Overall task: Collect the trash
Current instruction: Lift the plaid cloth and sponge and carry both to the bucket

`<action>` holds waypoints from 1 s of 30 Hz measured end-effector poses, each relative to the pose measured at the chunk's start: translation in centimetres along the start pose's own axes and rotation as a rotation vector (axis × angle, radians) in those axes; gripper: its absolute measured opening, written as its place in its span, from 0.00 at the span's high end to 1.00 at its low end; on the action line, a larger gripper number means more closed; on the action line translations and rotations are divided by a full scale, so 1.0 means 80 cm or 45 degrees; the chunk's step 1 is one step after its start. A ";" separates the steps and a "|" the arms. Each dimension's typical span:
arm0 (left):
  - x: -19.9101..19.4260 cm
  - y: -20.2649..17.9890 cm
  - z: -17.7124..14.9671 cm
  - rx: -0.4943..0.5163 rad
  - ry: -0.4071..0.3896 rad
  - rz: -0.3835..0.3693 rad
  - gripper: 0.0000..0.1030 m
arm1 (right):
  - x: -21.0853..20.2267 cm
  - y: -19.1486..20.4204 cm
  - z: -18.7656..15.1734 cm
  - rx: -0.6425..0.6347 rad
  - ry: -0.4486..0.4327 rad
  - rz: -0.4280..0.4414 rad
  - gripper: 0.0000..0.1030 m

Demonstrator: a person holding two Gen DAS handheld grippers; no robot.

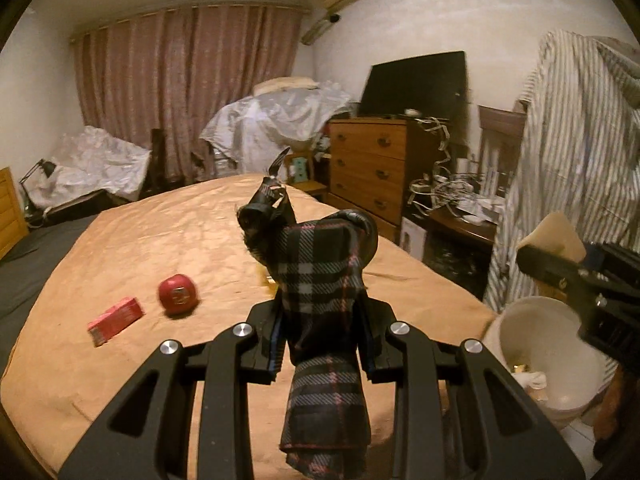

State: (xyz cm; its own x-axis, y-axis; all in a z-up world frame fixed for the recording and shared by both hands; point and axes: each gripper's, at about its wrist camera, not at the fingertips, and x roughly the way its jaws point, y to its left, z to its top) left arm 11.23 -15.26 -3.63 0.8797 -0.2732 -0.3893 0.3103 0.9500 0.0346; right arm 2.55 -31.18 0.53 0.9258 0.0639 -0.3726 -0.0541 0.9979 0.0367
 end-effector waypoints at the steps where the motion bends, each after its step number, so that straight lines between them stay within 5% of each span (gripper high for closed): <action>1: 0.003 -0.009 0.001 0.012 0.003 -0.020 0.73 | -0.002 -0.010 0.001 0.004 0.004 -0.014 0.57; 17: 0.050 -0.184 -0.007 0.202 0.167 -0.384 0.73 | -0.050 -0.194 -0.047 0.111 0.182 -0.265 0.57; 30: 0.112 -0.278 -0.028 0.477 0.576 -0.613 0.73 | 0.013 -0.321 -0.090 0.229 0.712 -0.142 0.57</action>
State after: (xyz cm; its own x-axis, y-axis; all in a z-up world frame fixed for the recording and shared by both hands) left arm 11.43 -38.48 -9.98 0.4078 -0.4796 -0.7770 0.7953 0.6045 0.0443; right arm 2.25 -56.67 -7.47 0.5821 0.0050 -0.8131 0.1419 0.9840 0.1076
